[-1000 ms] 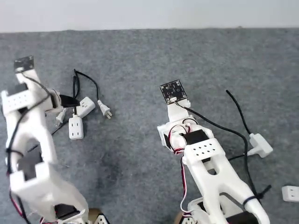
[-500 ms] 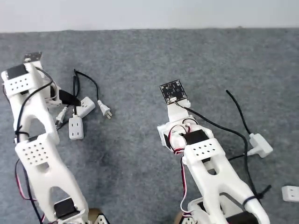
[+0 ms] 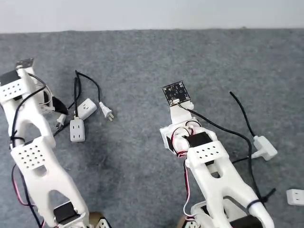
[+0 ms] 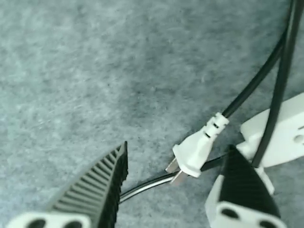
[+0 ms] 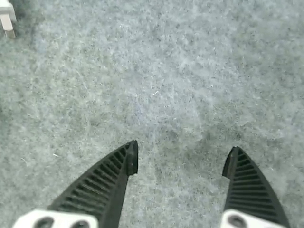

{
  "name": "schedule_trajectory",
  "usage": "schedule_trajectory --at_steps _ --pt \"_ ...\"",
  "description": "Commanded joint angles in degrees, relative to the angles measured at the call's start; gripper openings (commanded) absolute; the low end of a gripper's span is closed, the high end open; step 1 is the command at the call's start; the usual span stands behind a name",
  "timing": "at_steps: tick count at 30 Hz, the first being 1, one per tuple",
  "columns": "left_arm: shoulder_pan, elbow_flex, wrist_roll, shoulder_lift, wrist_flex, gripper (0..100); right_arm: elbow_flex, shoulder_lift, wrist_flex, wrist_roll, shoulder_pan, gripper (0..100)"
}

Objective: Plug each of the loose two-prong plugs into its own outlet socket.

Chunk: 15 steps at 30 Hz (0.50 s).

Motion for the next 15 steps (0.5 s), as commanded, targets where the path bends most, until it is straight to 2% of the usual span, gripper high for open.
schedule_trajectory --at_steps 1,5,15 --pt "-0.4 -2.3 -0.6 -0.4 2.2 27 -1.5 -0.7 -0.3 -0.5 0.7 29.2" --pt "0.3 -0.7 -0.6 -0.7 2.2 27 -1.5 -0.7 -0.3 -0.5 0.7 29.2" --pt "7.6 2.0 -0.4 -0.8 2.0 27 -1.5 -0.7 0.7 -0.5 0.7 29.2"
